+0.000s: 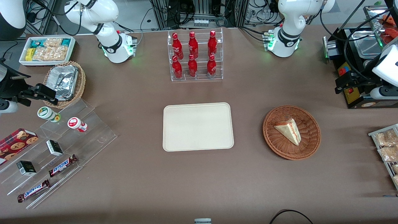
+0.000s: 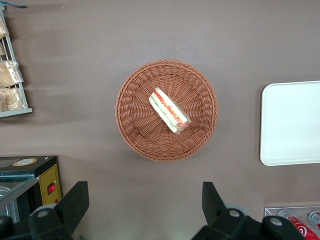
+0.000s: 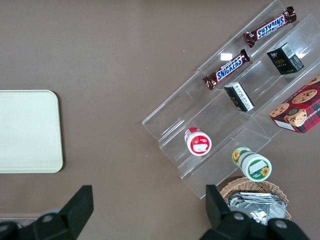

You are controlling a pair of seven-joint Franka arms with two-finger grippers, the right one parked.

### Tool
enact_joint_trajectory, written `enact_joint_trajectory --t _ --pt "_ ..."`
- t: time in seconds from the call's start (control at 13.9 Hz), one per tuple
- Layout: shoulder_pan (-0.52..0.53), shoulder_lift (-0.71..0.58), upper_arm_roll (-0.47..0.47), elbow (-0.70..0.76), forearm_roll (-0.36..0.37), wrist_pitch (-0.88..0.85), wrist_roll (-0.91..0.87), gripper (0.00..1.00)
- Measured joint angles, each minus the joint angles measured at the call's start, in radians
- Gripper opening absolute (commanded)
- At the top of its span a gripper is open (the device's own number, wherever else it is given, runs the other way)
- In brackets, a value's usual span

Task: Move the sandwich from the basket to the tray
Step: 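Move the left gripper over the wicker basket toward the sandwich, then lower the open left gripper around the wrapped sandwich in the basket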

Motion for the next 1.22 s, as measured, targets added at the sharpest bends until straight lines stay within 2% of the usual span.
enact_joint_trajectory --t 0.43,0.79,1.22 --pt "0.000 0.013 0.000 -0.025 0.000 0.004 0.000 1.00" --pt "-0.005 0.039 -0.002 -0.193 0.000 0.199 -0.039 1.00" --pt "-0.050 0.048 -0.015 -0.437 0.000 0.534 -0.387 1.00"
